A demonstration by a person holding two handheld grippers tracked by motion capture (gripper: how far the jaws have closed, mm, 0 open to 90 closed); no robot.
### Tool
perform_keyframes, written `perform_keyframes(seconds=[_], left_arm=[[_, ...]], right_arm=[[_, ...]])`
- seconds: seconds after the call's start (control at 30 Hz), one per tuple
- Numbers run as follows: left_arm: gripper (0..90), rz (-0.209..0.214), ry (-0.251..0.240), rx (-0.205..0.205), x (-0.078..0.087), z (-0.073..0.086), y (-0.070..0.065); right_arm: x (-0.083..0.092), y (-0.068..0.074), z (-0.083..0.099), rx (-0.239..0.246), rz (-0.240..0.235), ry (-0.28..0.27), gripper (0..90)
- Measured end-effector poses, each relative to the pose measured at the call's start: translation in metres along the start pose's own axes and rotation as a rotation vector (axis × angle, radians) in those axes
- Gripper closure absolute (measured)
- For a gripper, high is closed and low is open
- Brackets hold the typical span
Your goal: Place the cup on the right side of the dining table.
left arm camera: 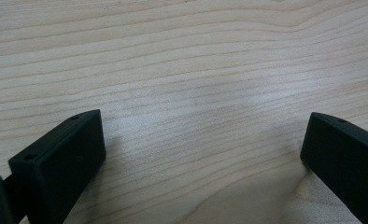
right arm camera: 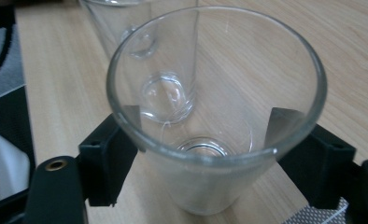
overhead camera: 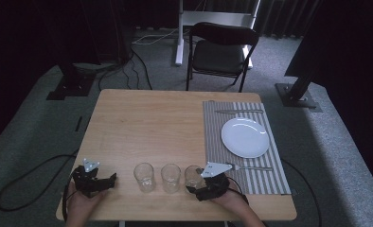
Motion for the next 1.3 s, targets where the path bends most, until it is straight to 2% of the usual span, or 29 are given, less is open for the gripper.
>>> perform_keyframes(seconds=[0.23,0.47,0.63,0.77,0.87,0.97,1.13,1.3], left_arm=[[0.3,0.000,0.000,0.000,0.000,0.000,0.000],[0.4,0.000,0.000,0.000,0.000,0.000,0.000],[0.3,0.000,0.000,0.000,0.000,0.000,0.000],[0.3,0.000,0.002,0.000,0.000,0.000,0.000],[0.3,0.000,0.002,0.000,0.000,0.000,0.000],[0.3,0.000,0.002,0.000,0.000,0.000,0.000],[0.3,0.000,0.002,-0.001,0.000,0.000,0.000],[0.3,0.000,0.002,0.000,0.000,0.000,0.000]], right_arm=[[-0.002,0.004,0.000,0.017,0.034,-0.022,29.5],[0.000,0.005,-0.001,0.022,0.076,-0.013,29.9],[0.002,0.003,-0.002,0.007,0.084,0.001,29.9],[0.007,-0.004,-0.006,-0.014,0.083,0.007,29.9],[0.012,-0.009,-0.010,-0.023,0.111,0.002,29.9],[0.016,-0.016,-0.014,-0.045,0.117,-0.005,29.9],[0.022,-0.027,-0.023,-0.047,0.135,-0.012,29.9],[0.028,-0.043,-0.034,-0.064,0.175,-0.034,29.9]])
Point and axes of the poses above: each handheld gripper's, and its own axes: x roughly backward along the jaws, z roughly out of its underside, y roughly to its left, the point moved 4 cm from there along -x, roughly forward along the jaws, and after that the axes turned 12 degrees about -x, right-handed, at the moved point
